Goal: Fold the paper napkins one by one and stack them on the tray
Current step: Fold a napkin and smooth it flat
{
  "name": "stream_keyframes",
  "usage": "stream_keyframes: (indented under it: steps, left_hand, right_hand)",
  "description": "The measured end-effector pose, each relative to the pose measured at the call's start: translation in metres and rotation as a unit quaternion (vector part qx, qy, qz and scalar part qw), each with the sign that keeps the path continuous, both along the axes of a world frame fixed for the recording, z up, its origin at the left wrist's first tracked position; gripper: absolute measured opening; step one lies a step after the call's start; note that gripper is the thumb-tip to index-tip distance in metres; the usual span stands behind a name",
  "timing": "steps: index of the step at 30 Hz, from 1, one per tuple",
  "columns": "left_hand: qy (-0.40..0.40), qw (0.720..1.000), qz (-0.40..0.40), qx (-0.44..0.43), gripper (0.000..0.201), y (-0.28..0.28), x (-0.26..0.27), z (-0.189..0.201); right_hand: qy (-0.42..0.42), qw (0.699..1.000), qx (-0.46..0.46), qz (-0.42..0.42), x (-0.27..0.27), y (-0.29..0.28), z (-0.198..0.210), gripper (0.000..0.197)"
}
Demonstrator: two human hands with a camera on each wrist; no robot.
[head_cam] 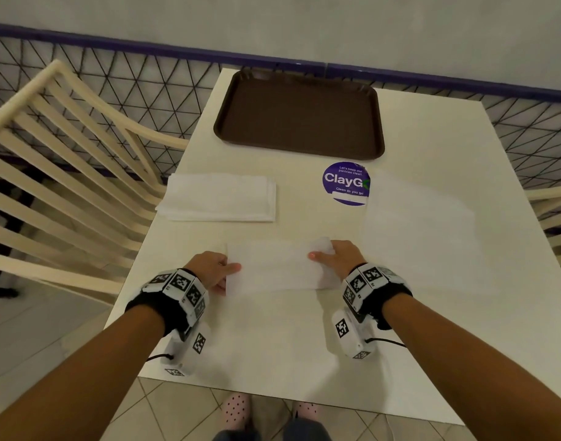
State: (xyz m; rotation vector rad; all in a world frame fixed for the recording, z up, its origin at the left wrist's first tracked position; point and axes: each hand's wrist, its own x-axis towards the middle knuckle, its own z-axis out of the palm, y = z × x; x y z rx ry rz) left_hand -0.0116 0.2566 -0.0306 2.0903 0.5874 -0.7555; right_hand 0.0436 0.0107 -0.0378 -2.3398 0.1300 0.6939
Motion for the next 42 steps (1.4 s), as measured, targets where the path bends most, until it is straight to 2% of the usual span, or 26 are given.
stream_keyframes:
  steps: [7,12,14,16,18,20,22,24,27,34,37,40,41,42]
  left_hand:
    - [-0.001,0.998,-0.029,0.061,0.037,-0.004,0.004,0.005]
    - [0.029,0.986,-0.096,0.131,0.032,-0.011,0.006,0.015]
    - [0.028,0.979,-0.104,0.173,0.038,-0.016,0.006,0.017]
    - [-0.009,0.975,-0.092,0.202,0.049,-0.024,0.005,0.019]
    - [-0.082,0.945,-0.144,0.281,0.055,-0.033,0.002,0.022]
    - [-0.171,0.890,-0.234,0.352,0.052,-0.048,0.000,0.023]
    - [-0.214,0.861,-0.314,0.339,0.050,-0.065,-0.001,0.023]
    - [-0.213,0.843,-0.376,0.320,0.050,-0.079,-0.005,0.015]
    - [-0.193,0.839,-0.408,0.305,0.051,-0.087,-0.014,0.003]
    - [-0.167,0.841,-0.396,0.327,0.058,-0.081,-0.022,-0.005]
    - [-0.134,0.848,-0.381,0.344,0.069,-0.077,-0.023,-0.013]
    - [-0.110,0.850,-0.383,0.344,0.111,-0.076,-0.024,-0.013]
    - [-0.118,0.852,-0.377,0.344,0.112,-0.074,-0.024,-0.014]
    - [-0.138,0.851,-0.365,0.351,0.104,-0.071,-0.024,-0.015]
  right_hand:
    - [0.021,0.999,-0.026,0.021,0.008,0.000,-0.002,0.027]
    - [0.031,0.998,-0.046,0.010,0.013,0.003,-0.006,0.050]
    - [0.032,0.999,-0.044,0.007,0.012,0.004,-0.005,0.050]
    - [0.027,0.998,-0.046,0.013,0.011,0.004,-0.006,0.050]
    - [0.020,0.999,-0.045,0.014,0.011,0.003,-0.007,0.050]
    - [0.012,0.999,-0.046,0.017,0.012,0.002,-0.008,0.050]
    - [0.007,0.999,-0.042,0.019,0.011,0.002,-0.009,0.051]
    - [0.006,0.999,-0.035,0.015,0.011,0.002,-0.012,0.049]
    - [0.005,0.999,-0.035,0.019,0.012,0.002,-0.013,0.052]
    - [0.013,0.999,-0.043,0.017,0.009,0.000,-0.012,0.046]
    - [0.013,1.000,-0.023,0.012,0.008,-0.001,-0.013,0.027]
    - [0.011,1.000,-0.017,0.007,0.005,0.001,-0.011,0.050]
    - [0.005,1.000,-0.016,0.006,0.005,0.000,-0.011,0.052]
    - [0.005,1.000,-0.019,0.008,0.003,0.000,-0.010,0.053]
